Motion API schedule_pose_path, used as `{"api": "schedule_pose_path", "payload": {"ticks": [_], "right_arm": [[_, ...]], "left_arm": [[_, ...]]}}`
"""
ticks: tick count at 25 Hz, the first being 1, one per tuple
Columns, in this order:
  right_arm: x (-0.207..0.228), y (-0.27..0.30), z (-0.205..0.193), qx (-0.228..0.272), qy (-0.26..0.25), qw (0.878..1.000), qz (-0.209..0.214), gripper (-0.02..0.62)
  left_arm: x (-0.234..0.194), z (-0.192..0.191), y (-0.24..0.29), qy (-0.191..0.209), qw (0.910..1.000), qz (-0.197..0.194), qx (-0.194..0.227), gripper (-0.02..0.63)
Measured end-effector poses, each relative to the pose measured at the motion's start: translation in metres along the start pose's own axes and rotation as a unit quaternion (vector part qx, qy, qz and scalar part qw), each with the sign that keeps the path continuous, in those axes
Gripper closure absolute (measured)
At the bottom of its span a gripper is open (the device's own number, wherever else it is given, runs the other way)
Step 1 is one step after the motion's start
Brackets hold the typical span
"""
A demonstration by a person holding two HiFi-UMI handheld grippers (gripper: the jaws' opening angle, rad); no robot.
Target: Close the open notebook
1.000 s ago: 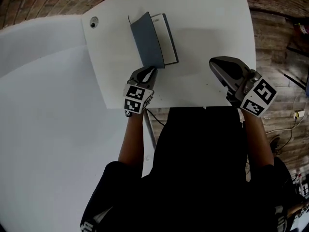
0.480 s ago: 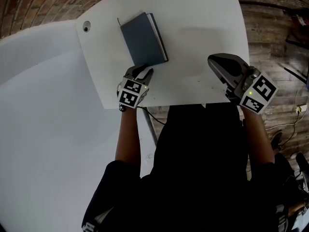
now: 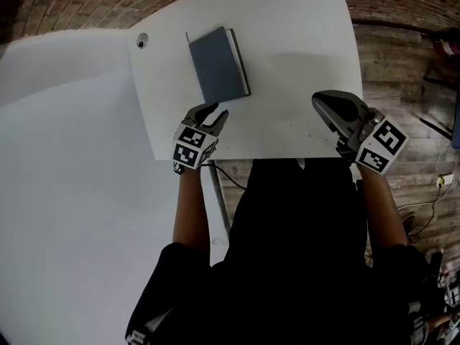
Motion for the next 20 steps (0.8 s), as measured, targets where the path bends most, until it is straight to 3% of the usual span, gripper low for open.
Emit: {"api": "schedule_pose_path", "payload": {"ticks": [4,8,14,20], "right_arm": [[-0.014,-0.001,0.008,-0.007,-0.029,0.999,0.010,0.589],[-0.035,-0.006,0.025,-0.005,-0.081,0.997,0.009,0.589],[-0.108,-0.018,0.050,0.042,-0.164,0.986,0.008,0.589],[-0.208,-0.024,0.066,0.095,-0.249,0.964,0.000,0.589]], "left_arm": [[0.012,0.013,-0.036,-0.031,0.9943,-0.003,0.102,0.505],[0.023,0.032,-0.083,-0.056,0.9710,-0.036,0.230,0.563],[0.035,0.034,-0.165,-0.064,0.9180,-0.086,0.382,0.585],[0.057,0.005,-0.241,-0.034,0.8506,-0.137,0.507,0.588]]}}
Point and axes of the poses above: the fingertips, and each gripper's own axes: y forward along the fingers, x to its right, z out of its top, the point moved 3 cm from there along -y, backward along the fingers, and after that the axes turned 10 degrees about -x, right-handed, at the moved point
